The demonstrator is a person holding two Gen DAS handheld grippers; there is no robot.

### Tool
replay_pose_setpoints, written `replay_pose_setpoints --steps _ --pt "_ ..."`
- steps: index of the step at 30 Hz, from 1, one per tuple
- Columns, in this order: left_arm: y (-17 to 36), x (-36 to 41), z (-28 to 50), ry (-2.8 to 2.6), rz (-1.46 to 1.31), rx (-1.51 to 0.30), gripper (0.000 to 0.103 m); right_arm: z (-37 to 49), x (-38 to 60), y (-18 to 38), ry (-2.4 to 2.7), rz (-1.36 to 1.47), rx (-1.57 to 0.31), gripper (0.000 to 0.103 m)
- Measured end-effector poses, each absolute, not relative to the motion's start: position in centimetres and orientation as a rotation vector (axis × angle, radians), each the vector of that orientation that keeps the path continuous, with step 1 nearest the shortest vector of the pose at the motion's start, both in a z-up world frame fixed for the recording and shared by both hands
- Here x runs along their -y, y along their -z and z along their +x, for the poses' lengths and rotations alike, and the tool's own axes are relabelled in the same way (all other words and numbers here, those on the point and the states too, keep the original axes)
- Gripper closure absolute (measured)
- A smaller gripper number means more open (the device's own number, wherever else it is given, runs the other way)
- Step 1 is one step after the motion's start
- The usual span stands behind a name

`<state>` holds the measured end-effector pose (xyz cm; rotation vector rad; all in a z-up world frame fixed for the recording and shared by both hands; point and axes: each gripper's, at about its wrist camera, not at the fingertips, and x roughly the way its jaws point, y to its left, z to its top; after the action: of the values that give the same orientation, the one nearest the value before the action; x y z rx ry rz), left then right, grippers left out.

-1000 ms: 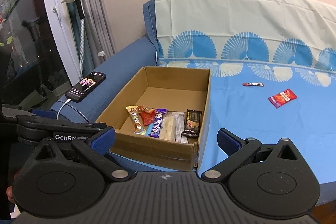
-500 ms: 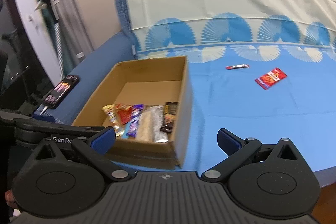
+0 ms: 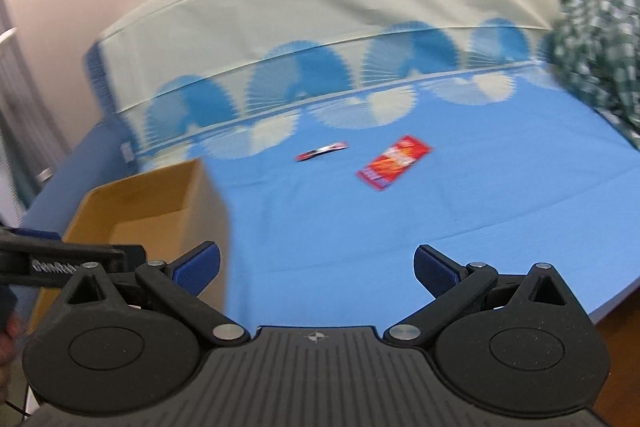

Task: Organize snacks
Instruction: 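Grasp the red Nescafe stick with the left tool while the right tool grasps the red spicy-strip packet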

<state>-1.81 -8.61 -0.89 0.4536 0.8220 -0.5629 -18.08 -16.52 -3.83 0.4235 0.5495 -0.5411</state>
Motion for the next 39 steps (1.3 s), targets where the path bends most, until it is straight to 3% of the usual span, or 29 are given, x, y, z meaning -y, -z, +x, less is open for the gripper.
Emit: replay_pose_setpoints --steps 9,21,32,35,39 --pt "5.1 20.6 7.0 0.656 0.521 -0.864 0.000 -14.1 26.2 7.4 0.666 0.493 -0.562 0.001" --pt "16.7 33.3 20.7 0.697 0.663 -0.823 0.000 -2.2 38.1 15.4 0.733 0.509 -0.625 0.001" --pt "23.9 39.3 27.7 0.827 0.624 -0.898 0.000 8.9 45.2 23.6 0.765 0.520 -0.679 0.000" --pt "24.0 39.2 28.1 0.833 0.570 -0.910 0.000 10.2 43.6 24.7 0.787 0.341 -0.664 0.000" --pt "24.1 39.2 28.0 0.839 0.571 -0.901 0.000 10.0 43.3 25.4 0.806 0.328 -0.608 0.000"
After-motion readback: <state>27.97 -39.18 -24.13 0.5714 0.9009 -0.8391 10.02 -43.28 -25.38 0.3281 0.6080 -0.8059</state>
